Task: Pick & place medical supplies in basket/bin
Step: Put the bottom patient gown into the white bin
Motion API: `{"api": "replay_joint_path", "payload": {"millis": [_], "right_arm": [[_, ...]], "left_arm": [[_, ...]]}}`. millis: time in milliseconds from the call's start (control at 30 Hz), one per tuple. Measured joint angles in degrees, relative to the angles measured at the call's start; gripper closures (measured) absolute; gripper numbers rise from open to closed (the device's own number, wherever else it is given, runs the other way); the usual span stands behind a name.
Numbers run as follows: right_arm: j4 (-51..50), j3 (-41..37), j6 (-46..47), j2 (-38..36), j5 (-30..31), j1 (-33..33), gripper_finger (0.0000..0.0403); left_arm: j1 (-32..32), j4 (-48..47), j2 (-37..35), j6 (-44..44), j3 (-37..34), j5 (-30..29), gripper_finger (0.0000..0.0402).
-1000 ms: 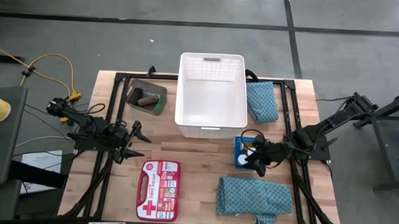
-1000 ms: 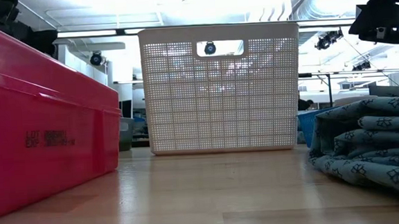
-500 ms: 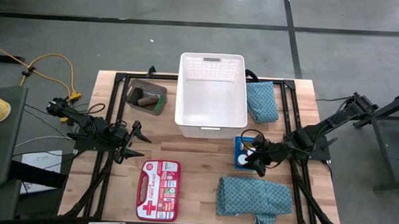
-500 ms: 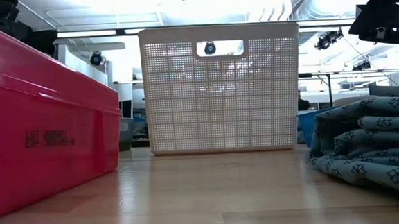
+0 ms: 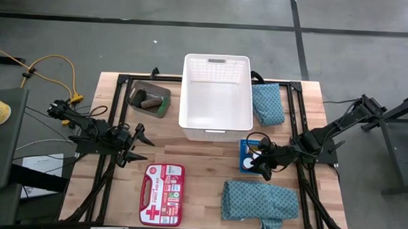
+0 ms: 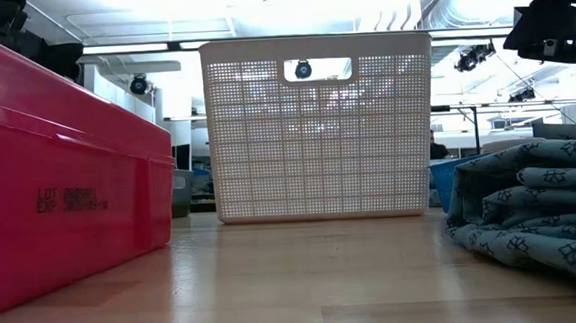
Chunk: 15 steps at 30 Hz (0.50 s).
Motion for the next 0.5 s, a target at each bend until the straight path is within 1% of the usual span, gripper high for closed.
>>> {"api": "replay_joint_path", "payload": {"millis": [500], "right_arm": [[0.0,0.0,0.0,0.0,0.6,0.0,0.0198]], "left_arm": [[0.0,0.0,0.0,0.0,0.0,0.0,0.0121]]}}
